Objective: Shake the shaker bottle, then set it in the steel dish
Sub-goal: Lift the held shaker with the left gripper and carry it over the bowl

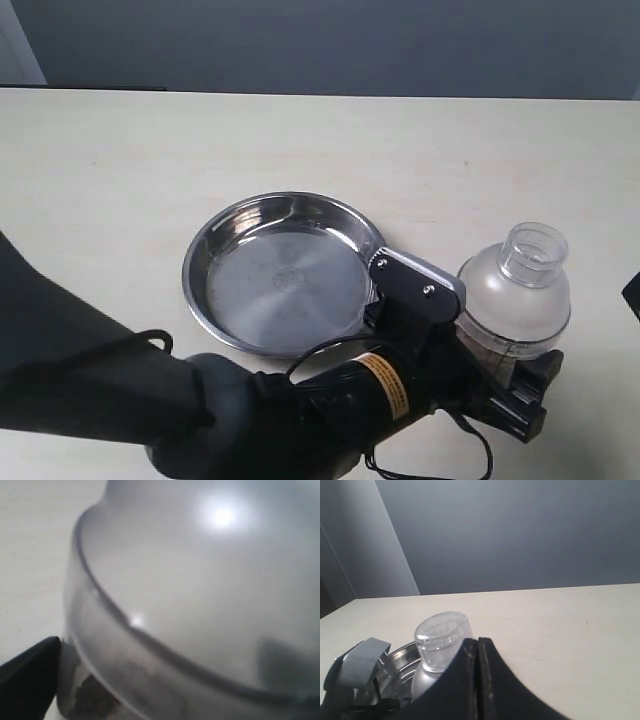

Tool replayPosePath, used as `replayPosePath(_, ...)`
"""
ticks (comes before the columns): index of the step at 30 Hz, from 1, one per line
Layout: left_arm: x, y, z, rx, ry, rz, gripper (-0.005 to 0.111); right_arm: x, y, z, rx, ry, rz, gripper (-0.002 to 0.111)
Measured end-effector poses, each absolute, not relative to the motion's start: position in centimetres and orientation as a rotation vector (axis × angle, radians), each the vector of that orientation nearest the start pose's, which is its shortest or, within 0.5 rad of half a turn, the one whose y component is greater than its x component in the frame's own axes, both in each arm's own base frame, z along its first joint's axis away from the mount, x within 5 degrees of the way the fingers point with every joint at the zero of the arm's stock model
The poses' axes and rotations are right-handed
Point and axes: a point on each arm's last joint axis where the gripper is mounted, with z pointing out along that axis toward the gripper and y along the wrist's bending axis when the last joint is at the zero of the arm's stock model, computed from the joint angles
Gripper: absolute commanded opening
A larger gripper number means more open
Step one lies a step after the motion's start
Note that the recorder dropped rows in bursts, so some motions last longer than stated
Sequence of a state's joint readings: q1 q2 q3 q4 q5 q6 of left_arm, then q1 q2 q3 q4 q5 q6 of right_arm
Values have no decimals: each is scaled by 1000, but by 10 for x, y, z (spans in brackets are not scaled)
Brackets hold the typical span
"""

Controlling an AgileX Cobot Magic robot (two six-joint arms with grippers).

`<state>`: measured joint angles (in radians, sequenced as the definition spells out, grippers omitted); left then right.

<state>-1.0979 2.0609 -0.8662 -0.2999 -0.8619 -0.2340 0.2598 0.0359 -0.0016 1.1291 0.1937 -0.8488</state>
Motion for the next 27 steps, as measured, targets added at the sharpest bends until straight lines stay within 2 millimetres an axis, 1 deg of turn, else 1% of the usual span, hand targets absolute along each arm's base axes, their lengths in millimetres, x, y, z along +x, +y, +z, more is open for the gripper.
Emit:
replayPosePath(4, 194, -335, 115, 471, 1880, -846, 104, 52, 30, 204, -122, 1621, 547, -1)
replayPosePath(7, 196, -336, 116, 469, 1895, -842, 100, 53, 29, 205, -114, 1616, 541, -1)
replayPosePath(9, 198, -337, 116, 468, 1904, -841, 91, 53, 29, 205, -110, 1614, 537, -1)
replayPosePath(12, 200, -338, 115, 479, 1920, -827, 62, 53, 28, 206, -101, 1608, 530, -1)
replayPosePath(13, 200, -338, 115, 480, 1923, -827, 51, 53, 27, 206, -98, 1606, 527, -1)
replayPosePath(14, 200, -340, 115, 485, 1927, -832, 43, 53, 27, 206, -96, 1605, 525, -1)
replayPosePath(15, 200, -341, 115, 487, 1933, -841, 41, 54, 27, 206, -92, 1603, 522, -1)
replayPosePath(18, 199, -343, 116, 506, 1937, -854, 42, 54, 26, 206, -85, 1598, 516, -1)
replayPosePath(21, 199, -343, 116, 500, 1940, -860, 40, 54, 26, 207, -81, 1596, 513, -1)
replayPosePath(22, 199, -343, 116, 494, 1945, -864, 36, 54, 26, 207, -81, 1596, 513, -1)
replayPosePath(24, 199, -344, 116, 483, 1950, -872, 24, 54, 26, 207, -81, 1596, 513, -1)
replayPosePath(25, 199, -344, 116, 479, 1954, -875, 10, 54, 26, 207, -81, 1596, 513, -1)
replayPosePath(26, 199, -344, 116, 476, 1960, -878, 4, 54, 26, 207, -81, 1596, 513, -1)
replayPosePath(27, 199, -344, 115, 493, 1961, -871, 1, 54, 26, 207, -81, 1596, 513, -1)
